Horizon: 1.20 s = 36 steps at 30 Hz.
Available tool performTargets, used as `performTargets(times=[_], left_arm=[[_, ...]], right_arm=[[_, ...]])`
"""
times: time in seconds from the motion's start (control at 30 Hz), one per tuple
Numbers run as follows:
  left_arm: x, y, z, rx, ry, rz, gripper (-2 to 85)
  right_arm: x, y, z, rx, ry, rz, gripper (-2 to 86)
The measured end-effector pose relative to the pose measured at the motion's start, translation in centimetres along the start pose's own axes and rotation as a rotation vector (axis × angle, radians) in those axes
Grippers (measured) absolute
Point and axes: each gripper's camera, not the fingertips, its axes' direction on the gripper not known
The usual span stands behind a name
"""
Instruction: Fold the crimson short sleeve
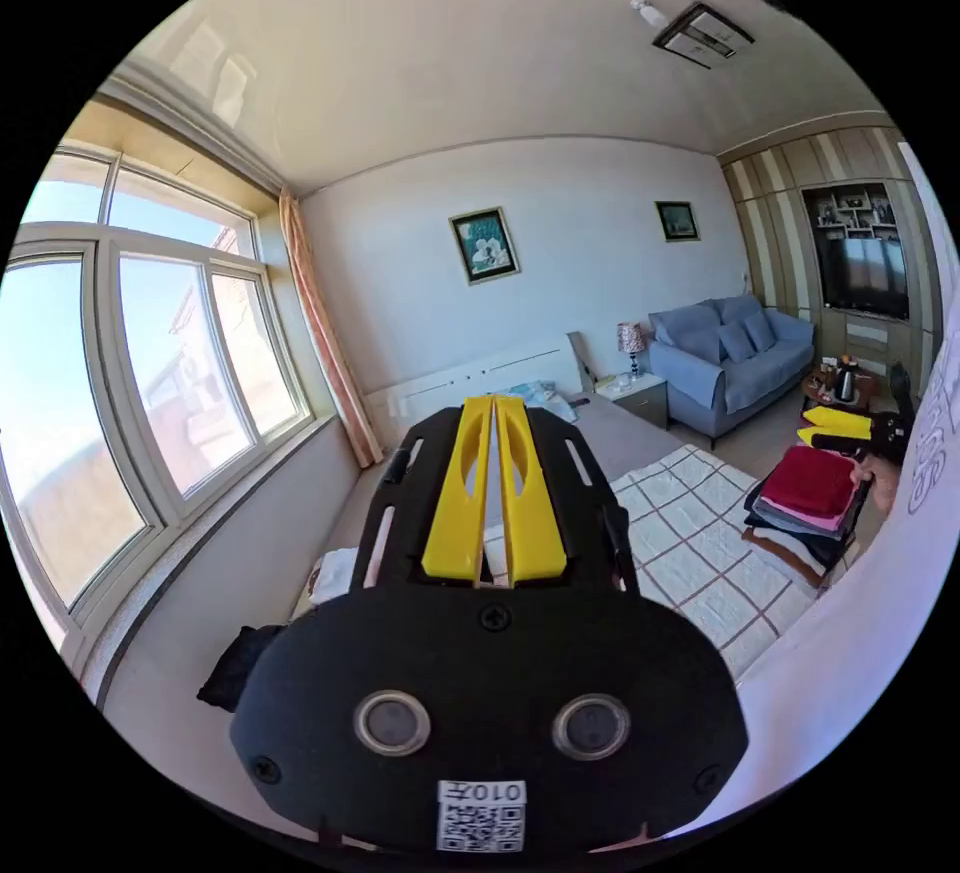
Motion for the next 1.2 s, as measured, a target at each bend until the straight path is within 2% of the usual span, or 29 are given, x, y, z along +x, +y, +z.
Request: performTargets(times=[0.1,0.2,0.3,0.4,0.47,0.57,0.7,0.8,0.87,0.9,0.93,1.03,1.2], left_arm=[[3.3,-1.8,-4.1,0.135,-0.001,-0.052,1.8],[6.0,-2.8,-6.8,0.192,-0.061,-0.106,4.0],[8.1,-3.5,-7.6,0.103,-0.115,-0.133,5.5],[9.4,-3.7,-8.7,0.041,-0.105,-0.173,3.0],[9.9,-3.8,-9.5,0.036,-0.136,-0.206,1.3],[10.0,-4.2,-10.0,0.016,-0.125,-0.259,0.1],[10.5,-5.6,-9.3,-0.034,-0.155,-0.245,-0.2],[10.6,-6.2,-8.5,-0.034,-0.132,-0.296,-0.2],[10.3,-6.4,-8.1,-0.028,-0.089,-0.332,-0.1],[10.2,-6.5,-8.0,-0.036,-0.07,-0.342,0.0],[10.1,-6.6,-7.9,-0.042,-0.065,-0.342,0.2],[9.9,-6.4,-7.4,-0.092,-0.024,-0.323,1.2],[10.4,-5.9,-4.6,-0.182,0.149,-0.274,7.9]], right_arm=[[5.9,4.3,0.2,-0.089,0.07,-0.039,13.7],[10.6,8.0,2.0,-0.18,0.141,-0.128,17.6],[15.5,11.7,5.5,-0.35,0.089,-0.076,21.0],[19.3,15.3,8.9,-0.548,-0.033,0.01,18.1],[21.1,17.7,10.4,-0.567,-0.073,0.051,17.0],[23.3,21.0,12.7,-0.632,-0.021,0.028,17.1],[25.5,24.6,16.1,-0.733,0.08,-0.107,16.4],[27.8,27.9,18.9,-0.88,0.127,-0.18,10.2],[30.7,27.6,17.8,-0.843,0.079,-0.086,6.6],[33.6,26.7,16.1,-0.778,0.051,0.037,5.5],[36.9,25.7,13.9,-0.692,0.004,0.171,5.1],[44.2,23.0,7.6,-0.421,-0.027,0.356,4.7],[47.5,15.8,-0.7,-0.054,-0.128,0.252,4.4]])
